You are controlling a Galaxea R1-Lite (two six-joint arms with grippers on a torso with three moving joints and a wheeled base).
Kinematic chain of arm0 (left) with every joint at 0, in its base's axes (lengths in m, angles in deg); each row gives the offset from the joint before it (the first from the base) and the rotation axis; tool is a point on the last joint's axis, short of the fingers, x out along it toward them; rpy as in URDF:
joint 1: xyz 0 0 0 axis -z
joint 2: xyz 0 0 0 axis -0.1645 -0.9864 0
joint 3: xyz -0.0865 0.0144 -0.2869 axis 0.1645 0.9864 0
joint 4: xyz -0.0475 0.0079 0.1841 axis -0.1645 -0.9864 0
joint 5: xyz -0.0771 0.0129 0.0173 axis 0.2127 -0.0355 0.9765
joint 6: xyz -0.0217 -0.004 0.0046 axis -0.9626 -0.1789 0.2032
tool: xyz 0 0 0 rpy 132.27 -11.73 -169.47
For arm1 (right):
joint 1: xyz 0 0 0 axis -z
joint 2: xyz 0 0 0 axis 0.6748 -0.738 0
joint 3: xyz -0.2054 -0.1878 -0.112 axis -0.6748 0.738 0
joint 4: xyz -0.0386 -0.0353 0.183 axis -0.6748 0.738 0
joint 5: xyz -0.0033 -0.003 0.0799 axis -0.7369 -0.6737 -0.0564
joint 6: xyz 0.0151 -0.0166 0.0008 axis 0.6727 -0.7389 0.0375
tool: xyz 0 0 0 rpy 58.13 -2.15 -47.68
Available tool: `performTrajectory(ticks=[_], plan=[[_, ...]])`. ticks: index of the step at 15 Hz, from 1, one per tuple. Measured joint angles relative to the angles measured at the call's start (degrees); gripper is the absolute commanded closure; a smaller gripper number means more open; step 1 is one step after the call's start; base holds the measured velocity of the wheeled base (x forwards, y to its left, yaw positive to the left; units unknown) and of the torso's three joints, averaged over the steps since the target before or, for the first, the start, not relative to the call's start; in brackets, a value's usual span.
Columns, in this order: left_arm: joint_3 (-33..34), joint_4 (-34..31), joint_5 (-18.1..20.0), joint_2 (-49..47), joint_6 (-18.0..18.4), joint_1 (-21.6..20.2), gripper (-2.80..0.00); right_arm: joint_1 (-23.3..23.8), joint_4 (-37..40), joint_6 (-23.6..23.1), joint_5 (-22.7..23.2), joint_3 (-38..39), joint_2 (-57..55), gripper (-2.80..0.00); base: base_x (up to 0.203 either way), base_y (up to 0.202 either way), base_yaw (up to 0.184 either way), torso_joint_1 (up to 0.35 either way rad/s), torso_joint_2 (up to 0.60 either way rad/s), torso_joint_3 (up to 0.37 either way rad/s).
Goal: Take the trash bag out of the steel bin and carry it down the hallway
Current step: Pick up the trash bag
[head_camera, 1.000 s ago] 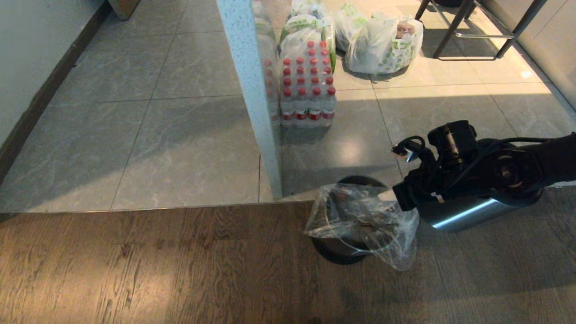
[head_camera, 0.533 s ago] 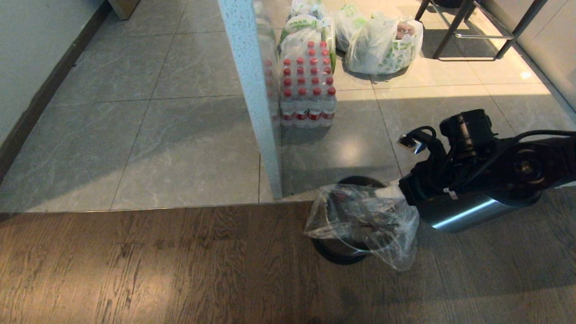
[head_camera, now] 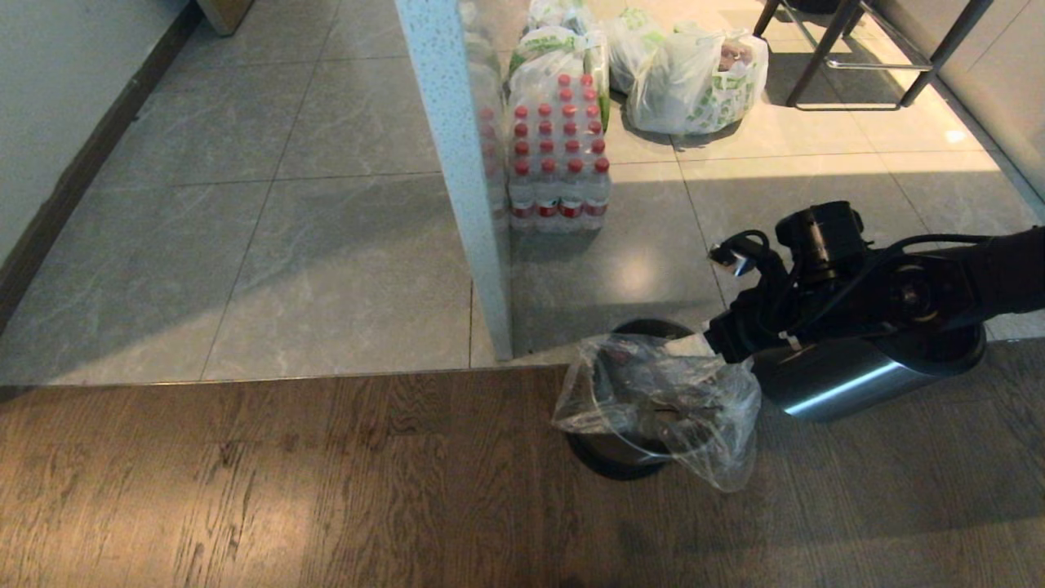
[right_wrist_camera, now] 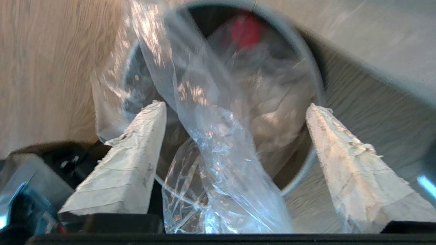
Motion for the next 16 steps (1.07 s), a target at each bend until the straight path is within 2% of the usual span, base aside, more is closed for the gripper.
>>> performTrajectory(ticks=[7, 16], plan=[[0.0, 0.0, 0.0, 0.0, 0.0, 0.0, 0.0, -2.6, 9.0, 2.0, 0.9, 0.0, -2.0, -2.8, 0.0, 0.0, 0.0, 0.0, 0.0, 0.0], [0.0, 0.0, 0.0, 0.0, 0.0, 0.0, 0.0, -9.1, 10.0, 2.7, 0.8, 0.1, -3.3, -2.8, 0.0, 0.0, 0.0, 0.0, 0.0, 0.0]])
